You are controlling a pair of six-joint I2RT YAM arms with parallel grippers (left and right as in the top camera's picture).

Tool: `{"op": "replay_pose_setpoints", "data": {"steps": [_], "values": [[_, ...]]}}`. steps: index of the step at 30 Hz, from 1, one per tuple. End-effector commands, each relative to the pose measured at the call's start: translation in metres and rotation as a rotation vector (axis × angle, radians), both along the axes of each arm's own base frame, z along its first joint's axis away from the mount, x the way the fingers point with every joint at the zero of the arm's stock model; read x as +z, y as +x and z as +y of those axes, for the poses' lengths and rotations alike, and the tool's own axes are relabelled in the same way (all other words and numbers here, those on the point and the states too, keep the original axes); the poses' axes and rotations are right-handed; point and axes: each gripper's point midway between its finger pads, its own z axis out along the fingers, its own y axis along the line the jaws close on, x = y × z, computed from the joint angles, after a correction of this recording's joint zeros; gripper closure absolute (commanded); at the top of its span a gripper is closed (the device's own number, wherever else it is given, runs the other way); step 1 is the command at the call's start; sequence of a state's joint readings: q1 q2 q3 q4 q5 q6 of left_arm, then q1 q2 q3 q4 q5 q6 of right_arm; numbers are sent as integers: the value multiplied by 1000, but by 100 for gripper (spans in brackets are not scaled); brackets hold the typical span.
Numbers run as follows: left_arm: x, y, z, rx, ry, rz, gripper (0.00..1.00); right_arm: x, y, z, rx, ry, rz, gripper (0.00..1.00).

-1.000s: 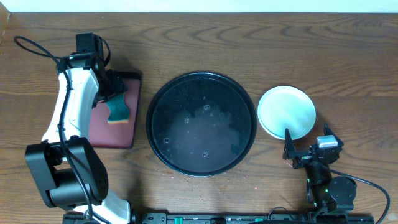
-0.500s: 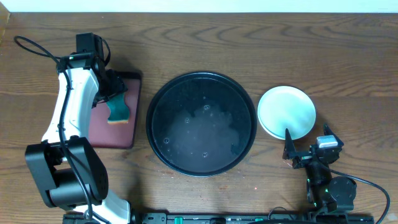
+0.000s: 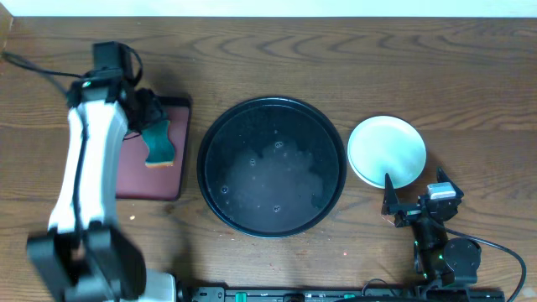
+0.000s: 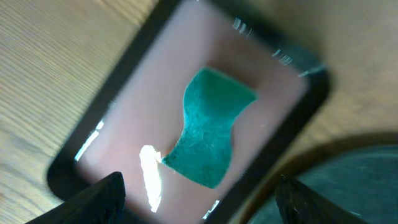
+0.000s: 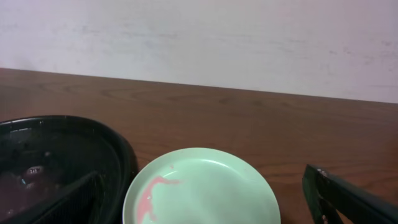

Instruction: Clean dirty plates on tray and stack at the side

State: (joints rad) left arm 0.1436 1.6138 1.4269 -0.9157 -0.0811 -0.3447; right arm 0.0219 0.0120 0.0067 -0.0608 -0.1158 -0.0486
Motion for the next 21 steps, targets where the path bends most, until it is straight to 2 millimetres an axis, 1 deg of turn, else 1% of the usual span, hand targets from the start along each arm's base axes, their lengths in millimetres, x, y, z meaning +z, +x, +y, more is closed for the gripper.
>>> {"op": "replay_pose_setpoints", "data": {"steps": [1,4,5,6,10,12,14,16,18,21], "values": [[63,-15,-1,18,27,-178,22,0,0,2,8,-9,-2,1],[108,-34,1,25,65,-306,22,0,0,2,8,-9,-2,1],[122,-43,3,36,83,-347,22,0,0,2,8,-9,-2,1],[142,-57,3,43,96,-410,22,0,0,2,8,-9,-2,1],[189,-94,3,66,123,-576,22,0,0,2,8,-9,-2,1],[205,-107,1,66,134,-650,22,0,-1,2,9,-8,-2,1],[214,-116,-2,63,142,-715,22,0,0,2,8,-9,-2,1],[212,-125,-3,63,149,-768,22,0,0,2,8,-9,-2,1],[205,-132,-5,61,157,-817,22,0,0,2,8,-9,-2,1],[188,-140,-6,58,173,-909,22,0,0,2,8,-9,-2,1]]}}
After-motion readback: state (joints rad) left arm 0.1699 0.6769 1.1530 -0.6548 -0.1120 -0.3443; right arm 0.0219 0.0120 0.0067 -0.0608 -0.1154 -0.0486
